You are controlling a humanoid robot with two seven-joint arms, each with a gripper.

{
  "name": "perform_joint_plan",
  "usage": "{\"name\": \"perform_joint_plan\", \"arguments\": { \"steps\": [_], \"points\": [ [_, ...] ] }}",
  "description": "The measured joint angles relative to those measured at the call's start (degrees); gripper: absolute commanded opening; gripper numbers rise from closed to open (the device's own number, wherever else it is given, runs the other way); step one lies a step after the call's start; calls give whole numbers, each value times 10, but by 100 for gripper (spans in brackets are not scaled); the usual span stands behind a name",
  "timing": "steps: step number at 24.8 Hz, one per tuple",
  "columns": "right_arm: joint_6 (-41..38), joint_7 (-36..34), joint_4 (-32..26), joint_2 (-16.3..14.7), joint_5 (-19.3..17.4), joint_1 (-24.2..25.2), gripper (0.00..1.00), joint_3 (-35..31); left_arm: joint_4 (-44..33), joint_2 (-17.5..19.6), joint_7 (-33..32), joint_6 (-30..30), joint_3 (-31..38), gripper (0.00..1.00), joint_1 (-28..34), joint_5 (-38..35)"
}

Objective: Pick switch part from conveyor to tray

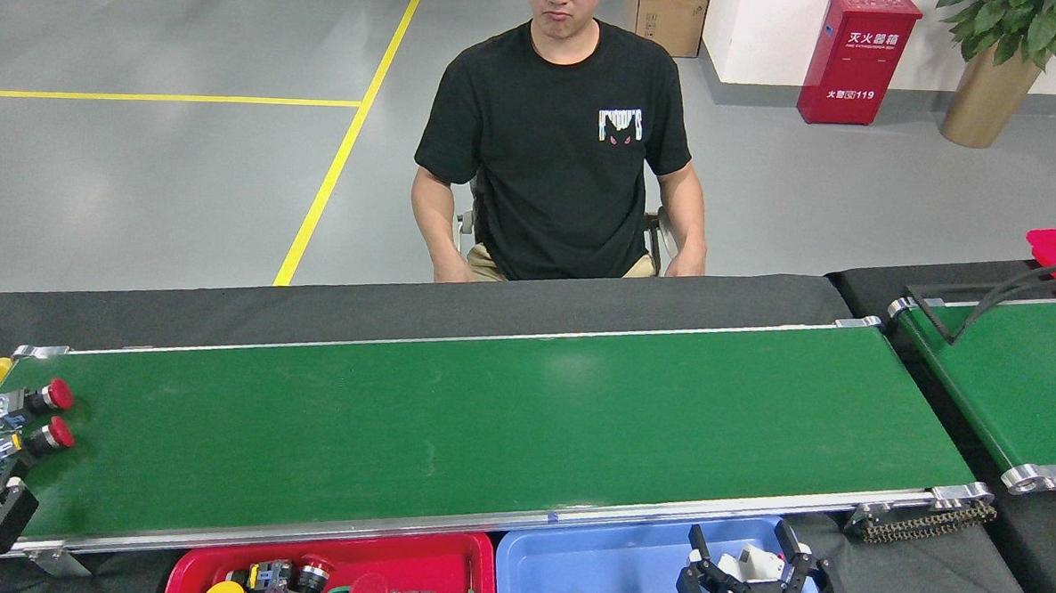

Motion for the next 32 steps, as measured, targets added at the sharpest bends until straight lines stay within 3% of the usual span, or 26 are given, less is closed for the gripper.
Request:
{"name": "perform_joint_plan", "arguments": {
  "steps": [6, 8, 10, 12, 13, 15, 19, 24, 29, 32],
  "points": [
    [2, -1, 0, 0, 0, 0, 98, 0, 145, 47, -1, 26, -55, 100, -98, 0],
    [1, -1, 0, 0, 0, -1, 98, 0, 201, 60, 8, 33, -73, 94, -131, 0],
    [-1, -1, 1, -2, 1, -10, 98, 5, 262, 73, 35, 52, -102, 72, -160, 0],
    [-5, -2, 2, -9, 1, -21, 98, 20, 308, 86, 74, 76, -147, 36, -177, 1],
    [-6, -2, 2, -11, 1, -22, 98, 25, 318, 89, 90, 83, -162, 25, -179, 6],
    [-8, -3, 2, -12, 1, -22, 98, 29, 326, 90, 109, 90, -174, 12, -179, 28],
    [-9, -2, 2, -12, 1, -22, 98, 30, 312, 89, 122, 94, -182, 6, -171, 71],
    [-11, -2, 2, -12, 1, -19, 98, 30, 124, 74, 133, 60, -180, 3, -61, 103],
    [-9, -2, 2, -12, 1, -19, 98, 29, -217, 49, 128, 40, -183, 4, 144, 176],
    [-7, -1, 2, -12, 0, -19, 98, 21, -385, -3, 94, 14, -213, 5, 224, 182]
  ]
}}
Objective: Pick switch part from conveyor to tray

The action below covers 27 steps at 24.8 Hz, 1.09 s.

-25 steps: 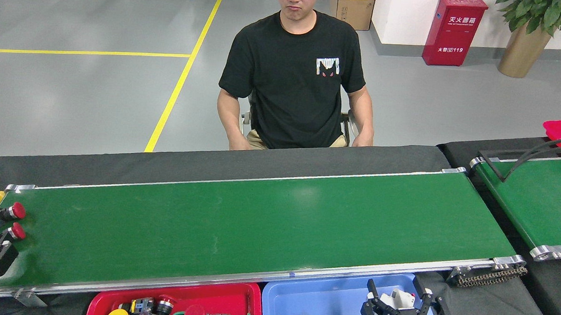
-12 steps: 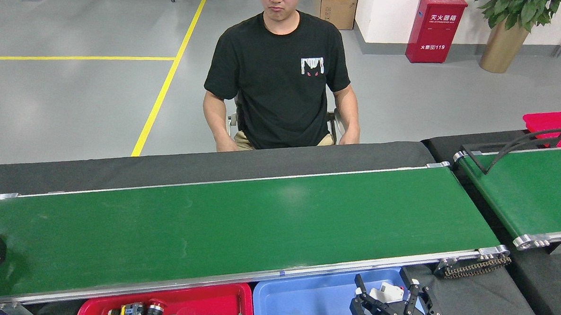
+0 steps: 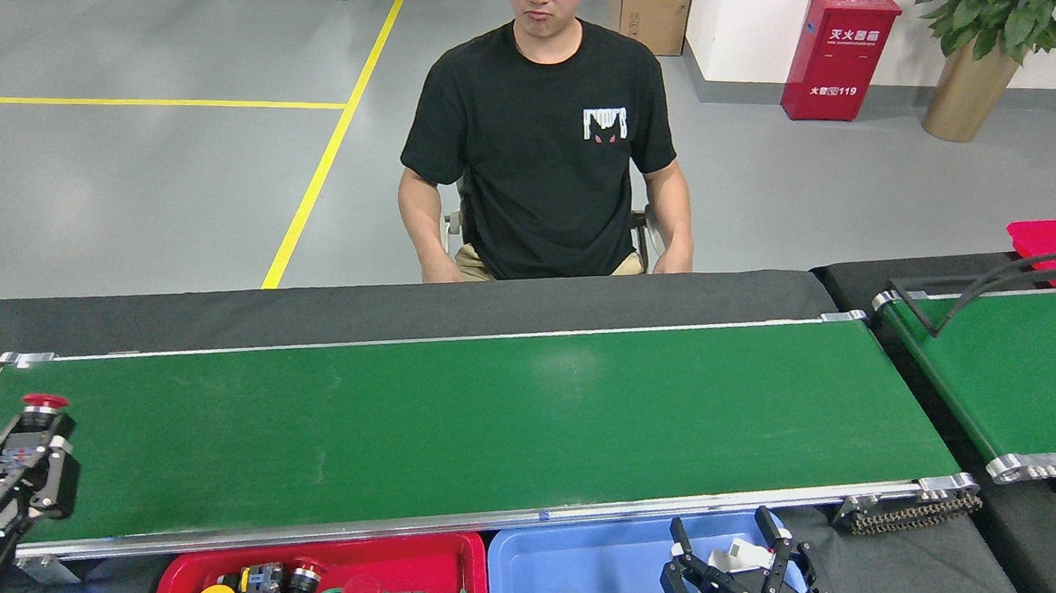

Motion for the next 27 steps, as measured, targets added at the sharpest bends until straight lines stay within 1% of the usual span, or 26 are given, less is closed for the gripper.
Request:
{"name": "perform_joint_plan", "arguments": {
  "steps": [2, 3, 5, 6, 7, 9, 11, 13, 14, 16, 20, 22, 24, 27],
  "points": [
    [0, 1, 0, 0, 0, 0, 98, -18, -59, -34, -29, -24, -51, 9, 9, -16],
    [0, 1, 0, 0, 0, 0, 98, -29, -78, -46, -43, -36, -83, 22, 7, -26],
    [1, 1, 0, 1, 0, 0, 98, -64, -86, -57, -72, -62, -144, 75, -2, -37],
    [1, 1, 0, 1, -1, 1, 98, -81, -86, -59, -80, -73, -168, 93, -8, -38],
    [2, 0, 0, 1, -1, 2, 98, -96, -87, -62, -88, -81, -187, 100, -13, -38],
    [2, 0, 0, 3, -1, 9, 98, -120, -87, -90, -97, -92, -211, 100, -15, -39],
    [3, 0, 0, 3, -1, 10, 98, -124, -87, -119, -100, -95, -216, 100, -15, -40],
    [4, -1, -2, 4, -4, 16, 98, -125, -87, -126, -102, -97, -203, 100, -15, -41],
    [3, -1, -3, 4, -6, 17, 98, -125, -87, -127, -102, -90, -180, 100, -14, -41],
    [2, -1, -5, 4, -13, 17, 98, -125, -88, -127, -103, -75, -108, 99, 0, -42],
    [-13, -1, -6, 4, -19, 16, 98, -125, -87, -140, -105, -13, 90, 99, 33, -73],
    [-20, -1, -8, 5, -23, 16, 98, -125, -78, -143, -104, 3, 172, 99, 44, -91],
    [-23, -2, -9, 12, -24, 16, 98, -125, -69, -147, -100, 9, 215, 99, 63, -105],
    [-25, -2, -11, 18, -27, 16, 98, -125, -68, -152, -96, 12, 222, 99, 87, -112]
  ]
}}
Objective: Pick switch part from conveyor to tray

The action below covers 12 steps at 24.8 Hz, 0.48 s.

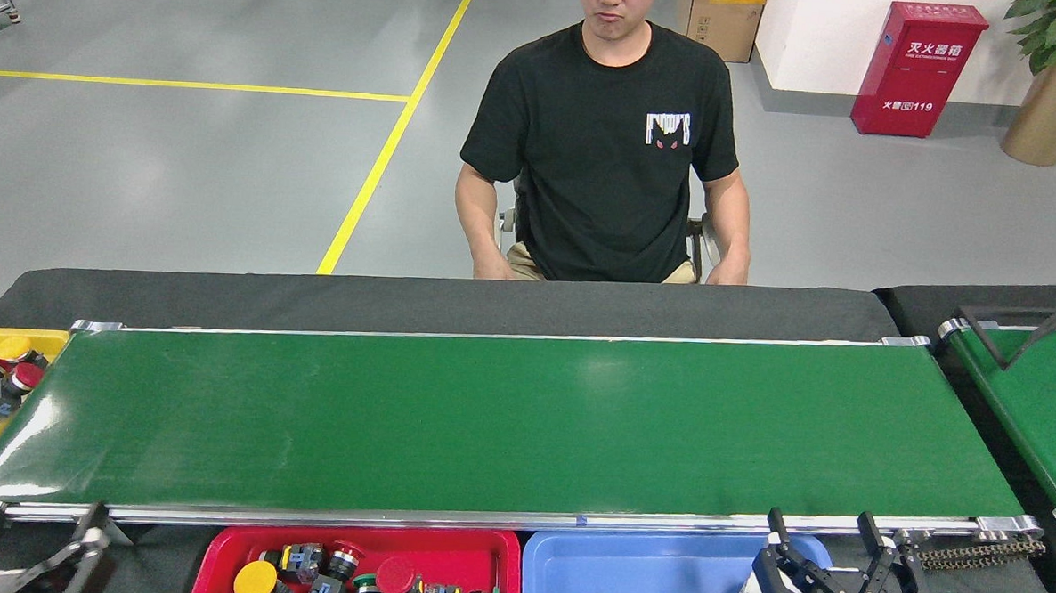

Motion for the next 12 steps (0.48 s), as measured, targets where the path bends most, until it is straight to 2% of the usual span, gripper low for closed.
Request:
{"name": "perform_joint_plan", "arguments": {
  "steps": [12],
  "points": [
    [-1, -1, -5, 6, 0, 1, 98, 0, 2, -11, 5, -75, -8, 100, 3, 0]
  ]
}}
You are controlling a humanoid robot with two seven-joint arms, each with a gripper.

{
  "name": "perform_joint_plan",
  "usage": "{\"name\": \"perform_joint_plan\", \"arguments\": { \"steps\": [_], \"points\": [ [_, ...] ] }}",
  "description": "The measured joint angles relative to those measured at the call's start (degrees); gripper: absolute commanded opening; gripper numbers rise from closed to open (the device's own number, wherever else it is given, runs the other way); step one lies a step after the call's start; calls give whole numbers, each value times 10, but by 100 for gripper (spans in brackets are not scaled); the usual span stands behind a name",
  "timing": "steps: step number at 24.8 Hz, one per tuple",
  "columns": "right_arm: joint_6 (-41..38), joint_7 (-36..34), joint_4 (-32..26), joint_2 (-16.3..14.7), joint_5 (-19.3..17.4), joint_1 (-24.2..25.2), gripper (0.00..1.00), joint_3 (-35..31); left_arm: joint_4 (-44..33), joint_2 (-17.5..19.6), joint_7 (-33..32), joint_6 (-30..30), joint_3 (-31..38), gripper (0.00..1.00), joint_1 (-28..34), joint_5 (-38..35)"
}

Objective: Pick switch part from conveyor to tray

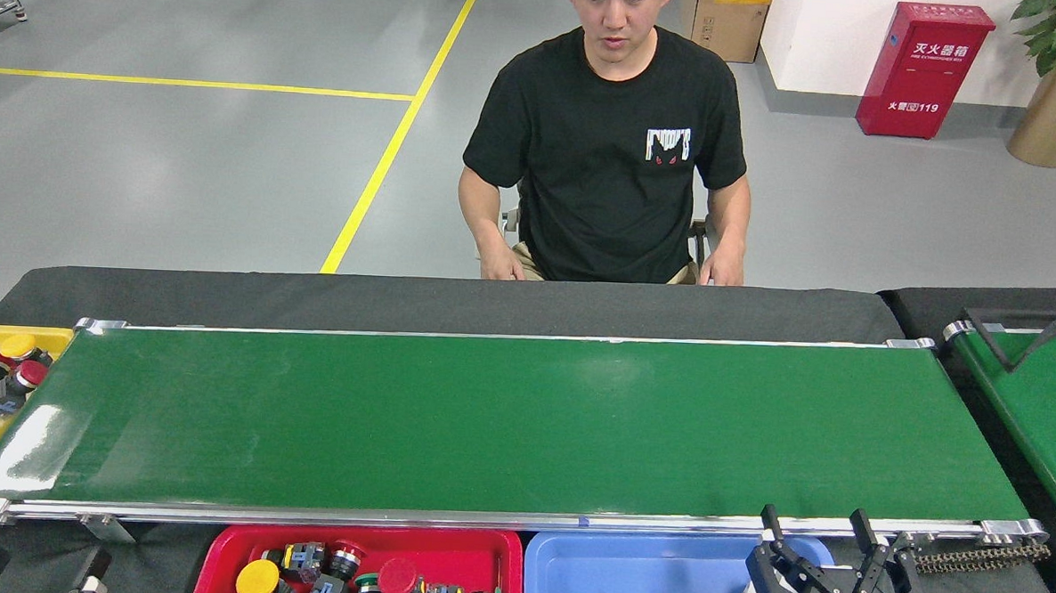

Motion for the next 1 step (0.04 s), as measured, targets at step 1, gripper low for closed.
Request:
{"name": "perform_joint_plan", "arguments": {
  "steps": [1],
  "points": [
    [0, 0, 0, 0, 0, 1, 98, 0, 1, 0, 0, -2, 2, 100, 0, 0]
  ]
}}
